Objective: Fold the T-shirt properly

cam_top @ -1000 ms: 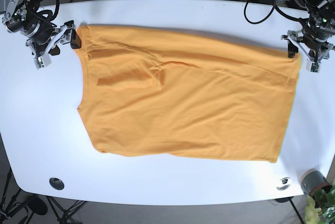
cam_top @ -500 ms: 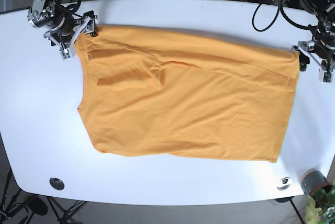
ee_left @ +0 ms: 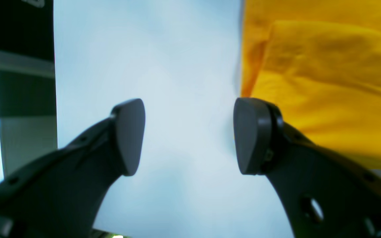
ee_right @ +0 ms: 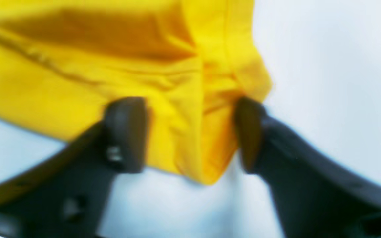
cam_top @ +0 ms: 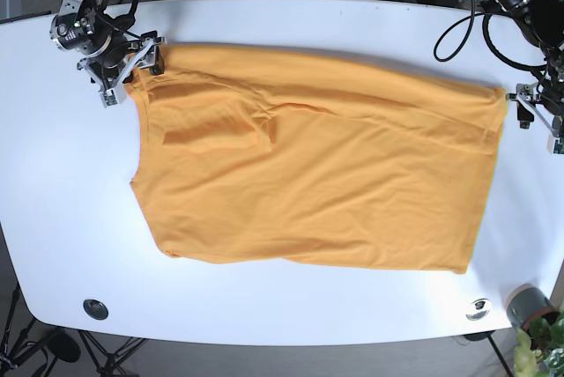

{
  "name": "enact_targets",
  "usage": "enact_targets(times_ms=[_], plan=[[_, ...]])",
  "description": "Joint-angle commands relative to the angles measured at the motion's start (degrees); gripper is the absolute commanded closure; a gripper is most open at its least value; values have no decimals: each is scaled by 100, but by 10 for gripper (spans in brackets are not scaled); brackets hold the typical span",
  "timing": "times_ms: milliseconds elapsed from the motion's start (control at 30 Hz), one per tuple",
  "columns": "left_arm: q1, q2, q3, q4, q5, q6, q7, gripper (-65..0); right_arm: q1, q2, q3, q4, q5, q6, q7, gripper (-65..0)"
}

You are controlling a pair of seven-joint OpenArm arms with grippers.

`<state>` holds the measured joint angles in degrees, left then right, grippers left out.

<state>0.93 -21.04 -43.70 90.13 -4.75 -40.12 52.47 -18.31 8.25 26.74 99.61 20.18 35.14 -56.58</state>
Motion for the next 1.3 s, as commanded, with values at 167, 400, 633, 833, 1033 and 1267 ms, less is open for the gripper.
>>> enact_targets(times_ms=[167,400,633,833,1033,1267], plan=[[-97,-107,102,-68,40,12,-91,-396,-55,32,12,4,-27,34,-123,-19],[175,-98,489,-156,23,12,-100,-396,-55,76,20,47,-54,34,-123,0],[202,121,498,-692,67,12,-732,-394,-55,164,20,47,-18,34,-123,0],[202,104,586,-1070,23,12,-812,-393,-46,173,20,83,-18,34,-123,0],[202,130,621,-1105,40,12,-794,-392,-55,164,20,250,-18,34,-123,0],[210,104,911,-1422,67,12,-785,-296,-38,173,20,329,-18,34,-123,0]])
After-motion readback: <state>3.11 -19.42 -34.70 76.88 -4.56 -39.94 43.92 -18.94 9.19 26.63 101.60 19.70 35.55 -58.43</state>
